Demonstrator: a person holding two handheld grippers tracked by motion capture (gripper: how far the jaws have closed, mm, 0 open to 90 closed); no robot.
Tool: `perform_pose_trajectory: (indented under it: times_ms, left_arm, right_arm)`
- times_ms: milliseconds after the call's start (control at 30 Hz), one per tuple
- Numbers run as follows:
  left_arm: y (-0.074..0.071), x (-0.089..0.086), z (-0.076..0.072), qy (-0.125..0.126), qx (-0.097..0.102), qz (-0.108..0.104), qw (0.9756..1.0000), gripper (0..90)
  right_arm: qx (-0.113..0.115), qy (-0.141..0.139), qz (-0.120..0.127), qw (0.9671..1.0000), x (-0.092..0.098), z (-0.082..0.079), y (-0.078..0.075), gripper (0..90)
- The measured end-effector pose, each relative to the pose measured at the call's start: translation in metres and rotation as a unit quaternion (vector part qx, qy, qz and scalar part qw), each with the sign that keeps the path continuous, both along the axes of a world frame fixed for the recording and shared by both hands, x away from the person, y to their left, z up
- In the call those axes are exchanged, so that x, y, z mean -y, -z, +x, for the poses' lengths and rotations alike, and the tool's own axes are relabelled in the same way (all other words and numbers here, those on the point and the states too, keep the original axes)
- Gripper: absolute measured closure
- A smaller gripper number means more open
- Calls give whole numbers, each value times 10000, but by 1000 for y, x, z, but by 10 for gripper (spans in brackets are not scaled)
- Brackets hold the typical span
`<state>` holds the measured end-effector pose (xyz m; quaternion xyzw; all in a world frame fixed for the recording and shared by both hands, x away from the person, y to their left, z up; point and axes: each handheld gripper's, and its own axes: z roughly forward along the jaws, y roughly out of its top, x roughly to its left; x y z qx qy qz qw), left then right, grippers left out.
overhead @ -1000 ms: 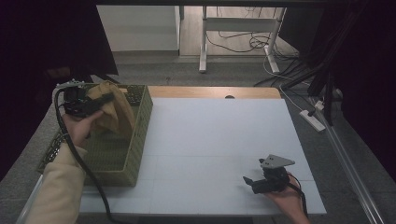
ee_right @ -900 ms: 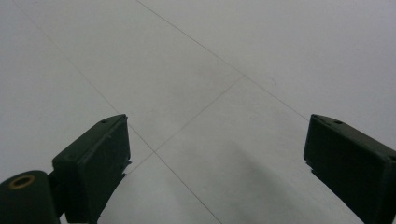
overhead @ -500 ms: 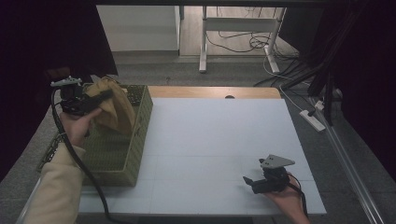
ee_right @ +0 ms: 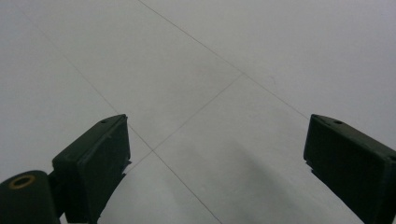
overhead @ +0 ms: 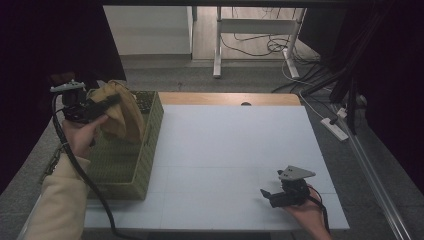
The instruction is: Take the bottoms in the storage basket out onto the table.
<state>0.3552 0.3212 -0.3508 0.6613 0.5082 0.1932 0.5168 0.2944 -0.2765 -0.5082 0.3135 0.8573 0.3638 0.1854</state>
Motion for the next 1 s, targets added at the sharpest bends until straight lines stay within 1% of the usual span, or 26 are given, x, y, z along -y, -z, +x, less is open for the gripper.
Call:
perform_pose_trajectory:
  times_ms: [200, 433, 800, 1000]
  left_arm:
    - [-6, 0, -4, 42, 100, -72, 9999, 812]
    - [-10, 3, -6, 91, 153, -106, 9998, 813]
    - [-16, 10, -10, 189, 281, -146, 9993, 813]
    - [-23, 15, -11, 265, 372, -173, 9988, 813]
  right_arm:
    - [0, 8, -7, 10000, 0, 0, 0, 70]
    - [5, 5, -13, 10000, 0, 0, 0, 69]
    - [6, 2, -14, 10000, 0, 0, 0, 70]
    - [10, -3, -21, 10000, 0, 0, 0, 70]
